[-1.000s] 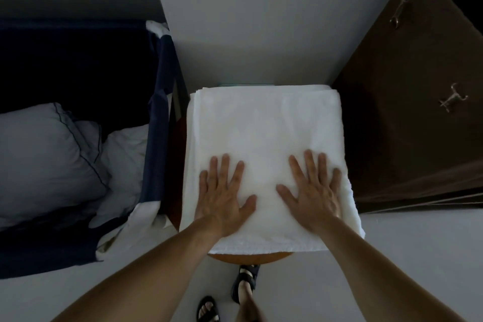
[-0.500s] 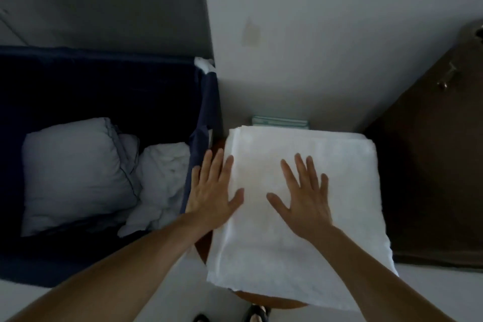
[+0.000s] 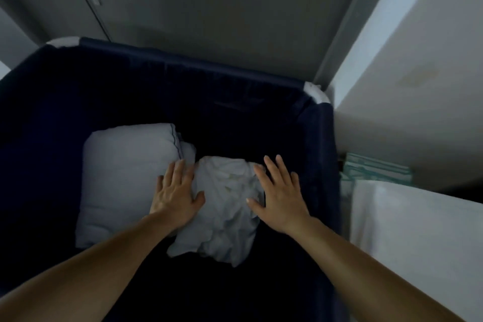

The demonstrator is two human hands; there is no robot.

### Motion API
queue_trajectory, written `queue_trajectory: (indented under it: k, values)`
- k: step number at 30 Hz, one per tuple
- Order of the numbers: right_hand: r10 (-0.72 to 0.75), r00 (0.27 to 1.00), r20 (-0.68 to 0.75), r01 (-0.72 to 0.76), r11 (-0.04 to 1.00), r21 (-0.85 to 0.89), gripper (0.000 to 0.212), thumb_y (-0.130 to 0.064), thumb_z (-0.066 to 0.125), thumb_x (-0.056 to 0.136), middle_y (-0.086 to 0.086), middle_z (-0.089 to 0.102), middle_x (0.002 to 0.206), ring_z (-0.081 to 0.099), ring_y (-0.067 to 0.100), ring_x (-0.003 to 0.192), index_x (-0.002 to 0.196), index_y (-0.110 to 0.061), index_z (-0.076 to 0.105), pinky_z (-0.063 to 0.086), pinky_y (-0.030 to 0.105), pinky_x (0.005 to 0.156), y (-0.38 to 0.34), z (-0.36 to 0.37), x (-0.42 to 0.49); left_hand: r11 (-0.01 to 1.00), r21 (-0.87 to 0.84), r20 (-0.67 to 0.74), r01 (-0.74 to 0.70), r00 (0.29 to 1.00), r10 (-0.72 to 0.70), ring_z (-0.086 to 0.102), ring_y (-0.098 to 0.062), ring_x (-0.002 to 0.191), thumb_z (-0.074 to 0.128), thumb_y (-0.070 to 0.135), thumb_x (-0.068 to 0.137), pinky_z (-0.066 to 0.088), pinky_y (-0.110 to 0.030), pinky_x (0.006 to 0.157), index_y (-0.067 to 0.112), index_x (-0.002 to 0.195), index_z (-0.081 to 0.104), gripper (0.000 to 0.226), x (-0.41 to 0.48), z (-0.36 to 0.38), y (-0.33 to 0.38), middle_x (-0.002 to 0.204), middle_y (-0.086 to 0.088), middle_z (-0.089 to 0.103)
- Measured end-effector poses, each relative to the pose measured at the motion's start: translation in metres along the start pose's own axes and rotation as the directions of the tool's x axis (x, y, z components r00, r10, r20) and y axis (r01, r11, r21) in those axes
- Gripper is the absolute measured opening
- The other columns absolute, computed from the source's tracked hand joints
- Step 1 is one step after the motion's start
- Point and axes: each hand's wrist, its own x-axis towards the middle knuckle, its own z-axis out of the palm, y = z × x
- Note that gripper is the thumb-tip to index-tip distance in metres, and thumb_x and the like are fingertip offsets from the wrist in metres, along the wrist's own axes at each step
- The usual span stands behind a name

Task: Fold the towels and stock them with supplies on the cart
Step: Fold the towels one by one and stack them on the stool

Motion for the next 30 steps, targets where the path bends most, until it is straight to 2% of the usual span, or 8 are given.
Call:
queue_trajectory:
  k: [6, 11, 14, 18, 22, 25, 27, 30]
  values:
    - [0.175, 0.934, 0.310, -0.209, 0.975, 0.081, 0.093, -0.070, 0.047, 0.087, -0.003, -0.014, 0.166, -0.021, 0.025, 0.150, 0.159, -0.031, 0.003, 0.000, 0.064, 0.117, -0.030, 0.119, 0.095, 0.995, 0.074, 0.135, -0.065, 0.989, 0.055, -0.003, -0.025, 0.153, 0.016, 0.064, 0.082, 0.010, -0.044, 0.120, 0.018, 0.158, 0.003, 0.091, 0.072, 0.066, -0.077, 0.167, -0.004, 0.001]
    - [0.274, 0.846, 0.458, -0.312, 0.950, 0.008, 0.107, -0.076, 0.055, 0.081, -0.002, -0.018, 0.165, -0.024, 0.029, 0.149, 0.158, -0.034, -0.006, -0.002, 0.068, 0.114, -0.008, 0.228, 0.145, 0.987, 0.029, 0.207, -0.160, 0.967, 0.151, 0.000, -0.027, 0.153, 0.021, 0.065, 0.081, 0.011, -0.046, 0.120, 0.018, 0.158, 0.009, 0.091, 0.124, 0.153, -0.102, 0.166, -0.006, 0.006]
    - [0.301, 0.820, 0.487, -0.311, 0.948, -0.063, 0.117, -0.079, 0.061, 0.074, 0.000, -0.021, 0.165, -0.027, 0.032, 0.148, 0.157, -0.037, -0.009, -0.004, 0.072, 0.111, 0.011, 0.288, 0.173, 0.980, -0.017, 0.215, -0.200, 0.956, 0.199, 0.006, -0.030, 0.152, 0.017, 0.066, 0.081, 0.014, -0.048, 0.120, 0.016, 0.158, 0.018, 0.091, 0.147, 0.209, -0.104, 0.165, -0.009, 0.014]
    - [0.332, 0.814, 0.476, -0.309, 0.942, -0.128, 0.135, -0.086, 0.066, 0.061, 0.003, -0.033, 0.161, -0.034, 0.037, 0.144, 0.153, -0.040, -0.021, -0.011, 0.078, 0.105, 0.035, 0.359, 0.200, 0.949, -0.100, 0.154, -0.299, 0.938, 0.312, 0.031, -0.038, 0.145, 0.031, 0.057, 0.085, 0.033, -0.054, 0.111, 0.006, 0.147, 0.044, 0.081, 0.166, 0.272, -0.102, 0.153, -0.017, 0.040]
    - [0.435, 0.790, 0.432, -0.437, 0.894, -0.101, 0.141, -0.075, 0.076, 0.060, 0.003, -0.042, 0.156, -0.033, 0.042, 0.143, 0.145, -0.043, -0.031, 0.008, 0.083, 0.102, 0.051, 0.410, 0.201, 0.945, -0.128, 0.211, -0.302, 0.922, 0.324, 0.008, -0.029, 0.153, 0.033, 0.057, 0.089, 0.019, -0.051, 0.120, 0.011, 0.155, 0.026, 0.081, 0.178, 0.318, -0.108, 0.163, -0.011, 0.021]
    - [0.488, 0.811, 0.323, -0.478, 0.871, -0.115, 0.095, -0.048, 0.071, 0.084, 0.008, -0.020, 0.165, -0.006, 0.046, 0.149, 0.157, -0.038, 0.012, 0.032, 0.071, 0.102, 0.062, 0.431, 0.198, 0.940, -0.143, 0.213, -0.310, 0.918, 0.335, 0.007, -0.030, 0.153, 0.035, 0.054, 0.090, 0.018, -0.051, 0.120, 0.010, 0.155, 0.025, 0.080, 0.182, 0.330, -0.108, 0.163, -0.012, 0.021]
    - [0.504, 0.832, 0.231, -0.504, 0.861, -0.064, 0.051, -0.028, 0.062, 0.090, 0.012, 0.015, 0.162, 0.024, 0.043, 0.139, 0.139, -0.022, 0.048, 0.042, 0.055, 0.097, 0.069, 0.432, 0.199, 0.936, -0.151, 0.198, -0.318, 0.918, 0.344, 0.010, -0.031, 0.152, 0.028, 0.058, 0.089, 0.020, -0.051, 0.119, 0.008, 0.154, 0.027, 0.082, 0.182, 0.328, -0.106, 0.162, -0.014, 0.023]
    - [0.520, 0.832, 0.193, -0.548, 0.824, 0.144, 0.024, -0.015, 0.064, 0.086, 0.021, 0.052, 0.128, 0.051, 0.042, 0.113, 0.109, -0.006, 0.065, 0.047, 0.042, 0.087, 0.072, 0.411, 0.197, 0.937, -0.158, 0.199, -0.312, 0.919, 0.339, 0.008, -0.029, 0.152, 0.027, 0.060, 0.087, 0.020, -0.050, 0.120, 0.011, 0.156, 0.023, 0.085, 0.180, 0.312, -0.104, 0.163, -0.012, 0.020]
